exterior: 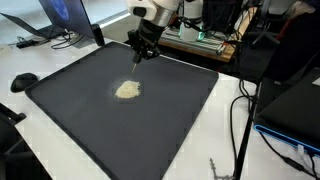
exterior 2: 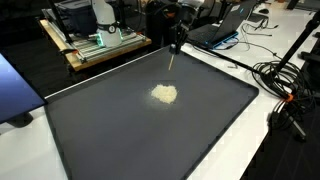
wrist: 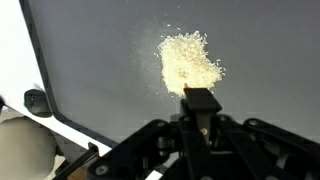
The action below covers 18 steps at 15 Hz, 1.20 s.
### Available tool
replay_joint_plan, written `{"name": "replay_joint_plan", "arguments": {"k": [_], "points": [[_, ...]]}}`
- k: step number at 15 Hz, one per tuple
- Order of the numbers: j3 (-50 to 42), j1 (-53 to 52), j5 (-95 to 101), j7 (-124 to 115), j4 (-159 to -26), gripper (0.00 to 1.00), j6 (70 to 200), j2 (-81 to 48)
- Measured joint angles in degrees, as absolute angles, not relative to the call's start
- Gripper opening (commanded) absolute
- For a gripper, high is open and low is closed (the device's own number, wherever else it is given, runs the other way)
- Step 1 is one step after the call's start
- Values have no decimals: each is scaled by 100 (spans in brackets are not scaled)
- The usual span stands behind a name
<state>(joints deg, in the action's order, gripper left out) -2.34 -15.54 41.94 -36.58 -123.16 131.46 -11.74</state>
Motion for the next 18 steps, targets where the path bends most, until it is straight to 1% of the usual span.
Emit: {"name": "replay_joint_plan", "arguments": {"k": [4, 8, 14, 18], "points": [[184, -1810, 4906, -4438, -11930, 3, 12006, -1426], [469, -1967, 5395, -4748, -11297, 3, 11228, -2100], [533, -2106, 5669, -4769, -10204, 3, 10587, -3311], [495, -2264, 5816, -4769, -9485, 3, 9912, -4074]]}}
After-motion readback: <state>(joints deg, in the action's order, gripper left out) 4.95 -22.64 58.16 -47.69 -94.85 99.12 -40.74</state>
